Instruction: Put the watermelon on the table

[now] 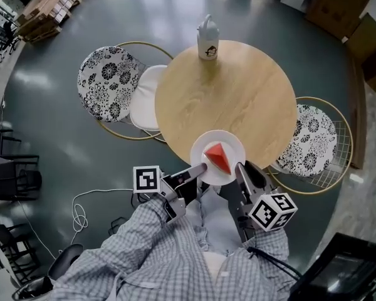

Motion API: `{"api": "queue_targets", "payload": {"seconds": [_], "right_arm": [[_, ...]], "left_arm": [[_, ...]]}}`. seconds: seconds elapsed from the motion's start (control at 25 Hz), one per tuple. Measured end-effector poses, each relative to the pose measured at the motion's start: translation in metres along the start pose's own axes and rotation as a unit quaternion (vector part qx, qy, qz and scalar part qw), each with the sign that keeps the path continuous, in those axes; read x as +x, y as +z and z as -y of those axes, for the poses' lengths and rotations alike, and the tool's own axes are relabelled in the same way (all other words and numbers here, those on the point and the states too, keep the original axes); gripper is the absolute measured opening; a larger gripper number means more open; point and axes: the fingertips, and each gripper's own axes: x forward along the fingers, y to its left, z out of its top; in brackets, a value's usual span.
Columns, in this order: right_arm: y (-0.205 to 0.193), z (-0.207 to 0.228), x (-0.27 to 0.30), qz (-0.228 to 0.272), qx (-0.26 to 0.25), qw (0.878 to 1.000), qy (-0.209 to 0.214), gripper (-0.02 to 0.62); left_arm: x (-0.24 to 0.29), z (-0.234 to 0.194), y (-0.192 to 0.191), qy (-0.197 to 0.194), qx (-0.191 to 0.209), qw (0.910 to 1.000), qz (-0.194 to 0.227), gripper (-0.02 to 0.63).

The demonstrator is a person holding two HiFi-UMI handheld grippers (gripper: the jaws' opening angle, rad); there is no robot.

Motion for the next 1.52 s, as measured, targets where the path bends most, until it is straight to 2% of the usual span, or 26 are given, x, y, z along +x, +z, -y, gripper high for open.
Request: {"api": "queue_targets", "payload": {"seconds": [0.44,0.8,1.0,1.24,1.52], "right_arm": [[-0.02,0.031,0.027,-0.029,0.019,0.999,-0.033,0.103],[-0.045,0.059,0.051,-0.068,0.035,0.996,-0.047,0.103],[-0.058,0.069,0.062,-0.094,0.056,0.993,-0.051,0.103],[-0.067,0.08,0.071,-0.116,0.069,0.989,-0.066,0.1],[-0.072,0.086,0.077,-0.129,0.072,0.986,-0.082,0.098]], "left_arm": [[0.014,-0.043,0.018,0.024,-0.034,0.9989,-0.021,0.04],[0.018,-0.079,0.028,0.056,-0.049,0.9971,-0.017,0.04],[0.013,-0.105,0.033,0.094,-0.05,0.9941,-0.018,0.04],[0.019,-0.11,0.037,0.088,-0.068,0.9938,-0.004,0.04],[0.019,-0.12,0.04,0.102,-0.066,0.9926,-0.004,0.04]]}}
